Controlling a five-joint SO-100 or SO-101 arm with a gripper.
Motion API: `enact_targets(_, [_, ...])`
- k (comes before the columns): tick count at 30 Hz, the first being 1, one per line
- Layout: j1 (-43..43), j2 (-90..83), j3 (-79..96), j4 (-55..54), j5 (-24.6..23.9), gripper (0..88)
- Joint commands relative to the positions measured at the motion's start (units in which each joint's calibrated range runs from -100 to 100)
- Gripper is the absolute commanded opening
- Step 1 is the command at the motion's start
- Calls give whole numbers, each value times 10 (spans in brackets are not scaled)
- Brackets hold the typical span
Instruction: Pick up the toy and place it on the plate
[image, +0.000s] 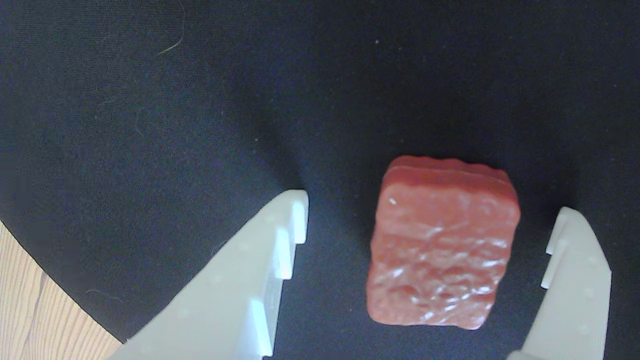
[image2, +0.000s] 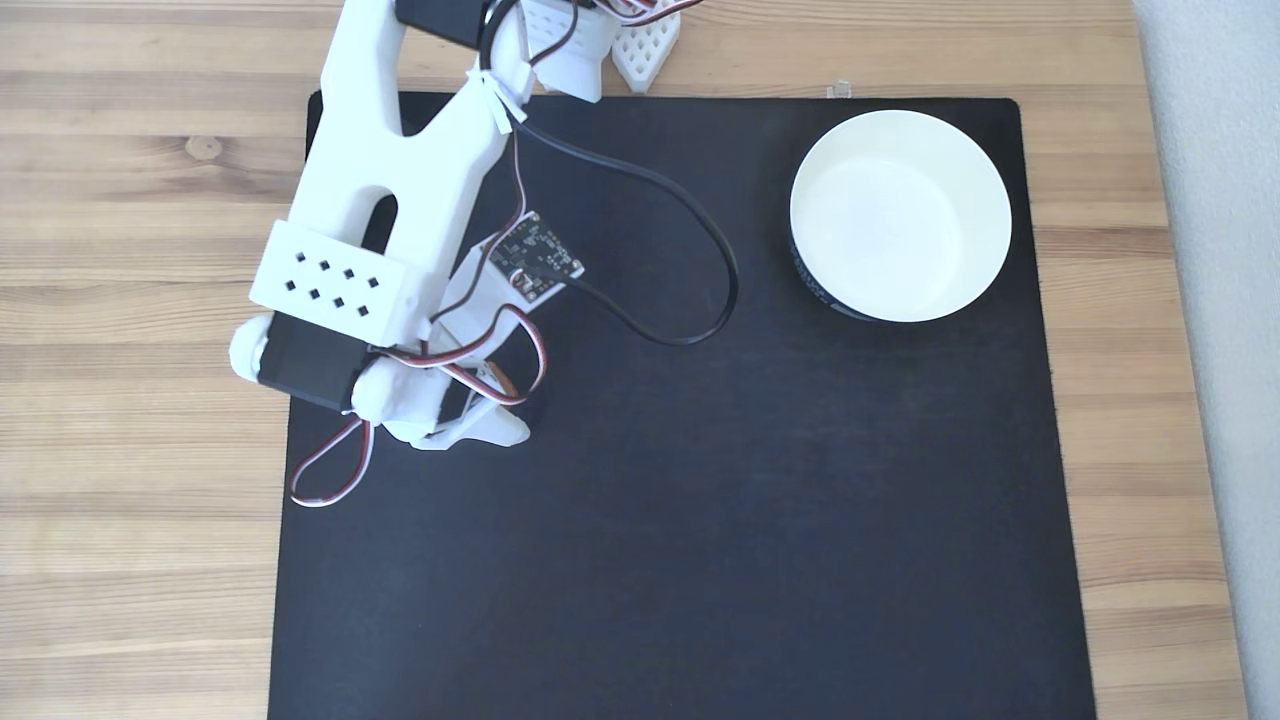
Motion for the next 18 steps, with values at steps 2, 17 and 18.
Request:
enact_targets(2, [-9,3,-7,-2,-4,290])
enact_targets(17, [-33,-7,-16,1,-5,26])
enact_targets(18, [-37,-11,-24,-2,-8,25])
